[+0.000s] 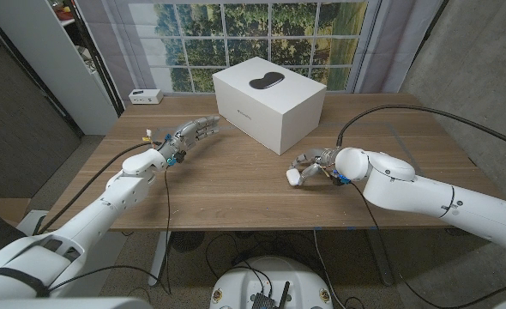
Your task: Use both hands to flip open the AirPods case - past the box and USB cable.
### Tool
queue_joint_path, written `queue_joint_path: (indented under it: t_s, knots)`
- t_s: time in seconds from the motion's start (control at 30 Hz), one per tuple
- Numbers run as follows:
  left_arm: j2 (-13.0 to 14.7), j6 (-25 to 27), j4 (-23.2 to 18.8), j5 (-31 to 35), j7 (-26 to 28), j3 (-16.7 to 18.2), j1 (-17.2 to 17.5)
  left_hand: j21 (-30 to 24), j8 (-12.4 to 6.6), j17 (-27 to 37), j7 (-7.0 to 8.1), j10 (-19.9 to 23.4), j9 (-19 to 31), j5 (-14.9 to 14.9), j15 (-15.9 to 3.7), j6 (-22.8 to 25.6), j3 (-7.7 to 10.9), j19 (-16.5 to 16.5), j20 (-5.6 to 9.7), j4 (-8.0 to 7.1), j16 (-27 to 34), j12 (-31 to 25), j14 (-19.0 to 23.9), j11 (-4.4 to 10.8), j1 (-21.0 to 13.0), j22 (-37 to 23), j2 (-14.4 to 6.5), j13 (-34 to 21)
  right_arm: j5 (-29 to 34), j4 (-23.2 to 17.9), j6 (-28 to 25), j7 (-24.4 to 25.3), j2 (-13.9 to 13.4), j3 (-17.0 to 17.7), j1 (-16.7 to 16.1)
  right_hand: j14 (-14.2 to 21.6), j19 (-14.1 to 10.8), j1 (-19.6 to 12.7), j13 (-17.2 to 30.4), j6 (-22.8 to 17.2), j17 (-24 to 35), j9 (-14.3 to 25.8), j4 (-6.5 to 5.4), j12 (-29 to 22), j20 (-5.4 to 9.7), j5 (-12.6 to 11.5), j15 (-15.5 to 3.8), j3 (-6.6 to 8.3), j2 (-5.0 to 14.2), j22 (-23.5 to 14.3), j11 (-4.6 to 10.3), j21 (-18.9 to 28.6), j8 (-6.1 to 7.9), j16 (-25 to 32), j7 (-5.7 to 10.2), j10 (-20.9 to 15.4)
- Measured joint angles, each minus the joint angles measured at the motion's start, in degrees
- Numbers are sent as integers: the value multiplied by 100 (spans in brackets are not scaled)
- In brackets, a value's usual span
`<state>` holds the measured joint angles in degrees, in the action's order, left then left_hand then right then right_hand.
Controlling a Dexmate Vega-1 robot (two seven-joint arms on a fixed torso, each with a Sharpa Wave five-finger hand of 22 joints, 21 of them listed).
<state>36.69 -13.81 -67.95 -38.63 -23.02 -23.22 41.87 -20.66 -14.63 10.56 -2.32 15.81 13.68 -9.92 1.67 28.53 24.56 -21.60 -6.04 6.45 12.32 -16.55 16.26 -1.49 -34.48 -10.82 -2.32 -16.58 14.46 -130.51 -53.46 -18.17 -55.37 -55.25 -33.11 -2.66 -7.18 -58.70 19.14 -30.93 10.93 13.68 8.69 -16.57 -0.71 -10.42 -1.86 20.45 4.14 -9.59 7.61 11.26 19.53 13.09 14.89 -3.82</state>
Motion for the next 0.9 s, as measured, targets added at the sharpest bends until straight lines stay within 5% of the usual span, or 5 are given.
queue_joint_path:
  t_s: [0.27,0.5,0.9]
  knots:
    - [472,677,-765,-27,-63,-26,95,-55,-44,0,-36,223,58,0,-126,144,-94,-186,18,140,65,-92,331,76,-74,-26,149,-27,402,-127,185,-89,33,41,198,37,-43,29,0,-1,0,6,-18,-18,-43,0,-13,-64,-29,0,-45,0,-1,0,-1,-78]
    - [779,1133,-1259,-77,-253,-123,97,28,88,-1,31,-3,84,-28,-97,-179,-141,-2,-168,238,16,24,253,48,-220,-26,290,-33,727,-155,333,-257,176,54,331,83,-121,90,1,-51,1,6,-41,-18,-60,1,0,-88,-90,0,-96,0,-35,0,-52,-129]
    - [912,1608,-1657,-193,-698,-355,-2,112,89,26,18,-48,111,-50,-64,-212,-148,95,-234,291,-25,45,204,15,-408,-25,269,-60,1454,-238,262,-328,520,24,354,136,-266,157,2,-193,1,2,-40,-39,-144,1,-8,-136,-158,0,-144,0,-80,0,-196,-178]
